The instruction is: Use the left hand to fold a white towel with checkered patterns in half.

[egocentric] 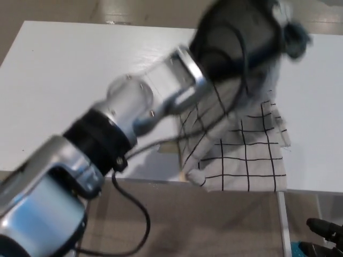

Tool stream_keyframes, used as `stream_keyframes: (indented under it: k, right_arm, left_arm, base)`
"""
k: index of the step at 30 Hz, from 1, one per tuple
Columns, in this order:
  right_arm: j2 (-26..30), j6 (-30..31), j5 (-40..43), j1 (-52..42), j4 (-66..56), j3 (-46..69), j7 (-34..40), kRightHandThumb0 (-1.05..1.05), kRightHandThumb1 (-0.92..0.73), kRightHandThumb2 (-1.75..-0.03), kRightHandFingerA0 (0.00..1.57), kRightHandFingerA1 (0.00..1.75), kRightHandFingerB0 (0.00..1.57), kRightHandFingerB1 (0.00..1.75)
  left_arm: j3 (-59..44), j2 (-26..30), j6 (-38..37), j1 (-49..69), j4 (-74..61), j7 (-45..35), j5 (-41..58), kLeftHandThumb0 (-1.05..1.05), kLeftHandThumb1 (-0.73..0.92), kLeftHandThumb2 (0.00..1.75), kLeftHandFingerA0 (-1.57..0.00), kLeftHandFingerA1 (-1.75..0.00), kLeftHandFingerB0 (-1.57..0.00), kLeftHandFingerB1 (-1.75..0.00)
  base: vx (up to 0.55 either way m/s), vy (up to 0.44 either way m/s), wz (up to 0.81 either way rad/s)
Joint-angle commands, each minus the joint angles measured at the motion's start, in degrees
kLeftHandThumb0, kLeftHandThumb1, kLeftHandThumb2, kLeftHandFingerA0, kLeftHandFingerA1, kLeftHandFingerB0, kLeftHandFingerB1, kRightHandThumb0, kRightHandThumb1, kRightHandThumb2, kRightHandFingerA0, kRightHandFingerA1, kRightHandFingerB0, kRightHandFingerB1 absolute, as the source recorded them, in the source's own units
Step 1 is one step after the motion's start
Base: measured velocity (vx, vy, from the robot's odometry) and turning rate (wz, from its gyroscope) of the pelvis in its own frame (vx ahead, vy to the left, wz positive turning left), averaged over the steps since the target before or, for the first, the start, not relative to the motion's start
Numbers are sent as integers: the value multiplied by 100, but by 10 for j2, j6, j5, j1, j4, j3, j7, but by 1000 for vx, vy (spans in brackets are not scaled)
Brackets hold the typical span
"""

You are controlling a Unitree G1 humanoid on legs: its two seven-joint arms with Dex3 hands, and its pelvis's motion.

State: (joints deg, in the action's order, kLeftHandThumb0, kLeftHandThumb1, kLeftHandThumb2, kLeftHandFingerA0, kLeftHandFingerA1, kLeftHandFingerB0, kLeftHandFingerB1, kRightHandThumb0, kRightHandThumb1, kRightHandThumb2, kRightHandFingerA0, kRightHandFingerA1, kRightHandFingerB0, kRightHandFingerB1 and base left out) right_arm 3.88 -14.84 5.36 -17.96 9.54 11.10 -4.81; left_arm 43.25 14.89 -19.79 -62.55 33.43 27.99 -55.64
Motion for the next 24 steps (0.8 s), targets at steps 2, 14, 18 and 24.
stream_keyframes:
  k: [2,14,18,24]
  right_arm:
    - [8,-16,-7,0,5,-1,-2,-21,-68,-60,72,69,77,56]
    - [7,-21,2,7,7,3,-7,-22,-68,-60,72,68,77,57]
    - [7,-13,-1,10,3,3,-3,-22,-69,-60,72,68,77,58]
    - [13,-25,-11,18,16,0,-4,-22,-69,-60,71,68,77,58]
  left_arm:
    - [38,8,-26,40,9,-79,-24,-18,55,53,-84,-175,-53,-175]
    - [12,-9,123,61,31,-501,82,-99,60,62,0,0,0,-1]
    - [-12,-3,124,56,10,-513,111,-100,46,79,0,0,0,-3]
    - [-45,-1,109,33,5,-525,143,-98,61,66,0,0,0,-1]
  base:
    - [0,0,0]
    - [0,0,0]
    - [0,0,0]
    - [0,0,0]
